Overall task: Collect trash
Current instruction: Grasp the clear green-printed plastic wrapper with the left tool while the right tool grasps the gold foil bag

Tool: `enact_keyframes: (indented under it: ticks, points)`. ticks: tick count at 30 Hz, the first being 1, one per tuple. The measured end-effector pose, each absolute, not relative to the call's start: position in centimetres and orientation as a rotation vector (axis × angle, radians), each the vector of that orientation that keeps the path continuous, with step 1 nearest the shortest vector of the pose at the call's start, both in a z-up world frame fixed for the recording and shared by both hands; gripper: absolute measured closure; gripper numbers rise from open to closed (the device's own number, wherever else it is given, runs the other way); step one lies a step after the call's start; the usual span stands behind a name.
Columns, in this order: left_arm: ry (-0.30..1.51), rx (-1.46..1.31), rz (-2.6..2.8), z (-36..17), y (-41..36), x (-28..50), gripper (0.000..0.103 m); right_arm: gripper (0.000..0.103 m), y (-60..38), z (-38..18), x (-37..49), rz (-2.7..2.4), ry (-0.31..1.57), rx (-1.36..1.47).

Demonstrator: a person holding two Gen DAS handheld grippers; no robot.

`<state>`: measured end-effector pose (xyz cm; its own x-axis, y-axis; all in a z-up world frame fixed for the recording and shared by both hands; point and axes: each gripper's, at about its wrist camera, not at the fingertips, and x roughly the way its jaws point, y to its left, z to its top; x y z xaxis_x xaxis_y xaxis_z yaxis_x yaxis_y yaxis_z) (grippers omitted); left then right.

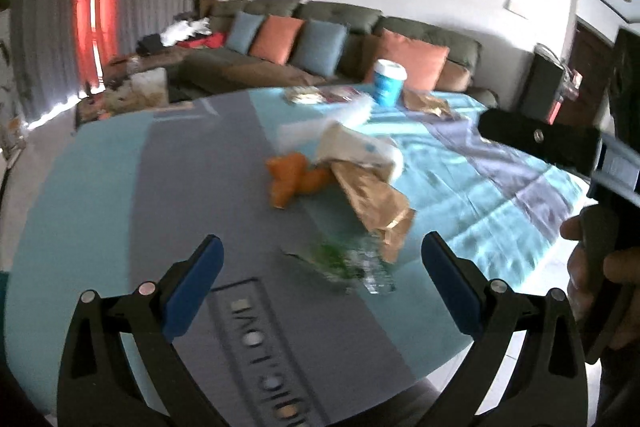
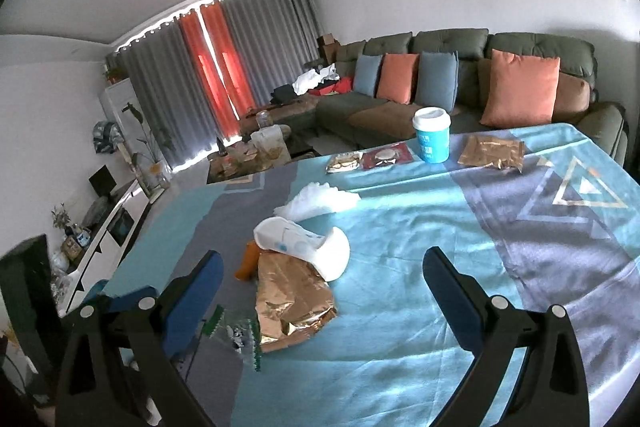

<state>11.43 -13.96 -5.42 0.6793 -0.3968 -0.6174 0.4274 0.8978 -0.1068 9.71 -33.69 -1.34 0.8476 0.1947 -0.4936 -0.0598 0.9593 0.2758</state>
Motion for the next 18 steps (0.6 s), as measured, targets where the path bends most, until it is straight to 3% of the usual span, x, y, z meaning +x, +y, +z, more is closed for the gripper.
enact_keyframes:
  ticks: [6, 9, 13, 18]
  points:
    - [0.758, 0.002, -0.476, -8.1, -15.6, 14.0, 0.006, 0.007, -34.6, -1.8, 10.2, 0.137, 0.562, 0.272]
    - [0.779, -0.014, -0.452, -8.7, -15.3, 14.4, 0.011, 0.007, -35.2, -2.2, 10.4, 0.131, 0.572, 0.286]
    - [0.818, -0.04, -0.441, -9.4, -14.8, 15.1, 0.026, 0.007, -35.5, -2.8, 10.8, 0.142, 0.59, 0.298]
    - [0.832, -0.042, -0.44, -9.8, -14.5, 15.3, 0.031, 0.007, -34.7, -4.0, 11.5, 0.184, 0.636, 0.301]
